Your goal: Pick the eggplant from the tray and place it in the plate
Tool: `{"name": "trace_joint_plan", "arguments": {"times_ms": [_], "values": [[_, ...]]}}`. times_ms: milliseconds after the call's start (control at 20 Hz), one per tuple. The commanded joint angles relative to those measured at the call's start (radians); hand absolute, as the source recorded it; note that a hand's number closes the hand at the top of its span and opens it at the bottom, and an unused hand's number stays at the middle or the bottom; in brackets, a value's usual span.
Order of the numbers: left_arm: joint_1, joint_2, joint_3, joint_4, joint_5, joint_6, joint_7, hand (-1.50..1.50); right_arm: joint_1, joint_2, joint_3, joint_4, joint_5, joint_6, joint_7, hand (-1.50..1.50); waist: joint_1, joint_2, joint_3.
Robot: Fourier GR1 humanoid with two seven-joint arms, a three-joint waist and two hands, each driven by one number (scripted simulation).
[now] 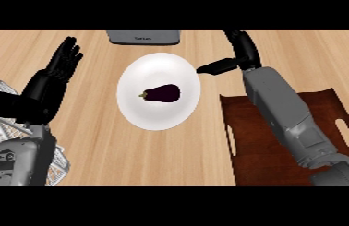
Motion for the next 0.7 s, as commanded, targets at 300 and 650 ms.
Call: {"name": "trace_joint_plan", "arguments": {"times_ms": [300, 650], "values": [[0.056, -0.006, -0.007, -0.03, -0.024, 0.002, -0.03, 0.0, 0.026, -0.156, -0.049, 0.08, 0.052, 0.198, -0.127, -1.5, -0.002, -0.002, 0.0], [-0.014, 0.004, 0.013, 0.018, 0.004, -0.012, 0.008, 0.0, 0.045, -0.215, -0.071, 0.18, 0.101, 0.203, -0.243, -1.5, 0.006, 0.003, 0.0]]}}
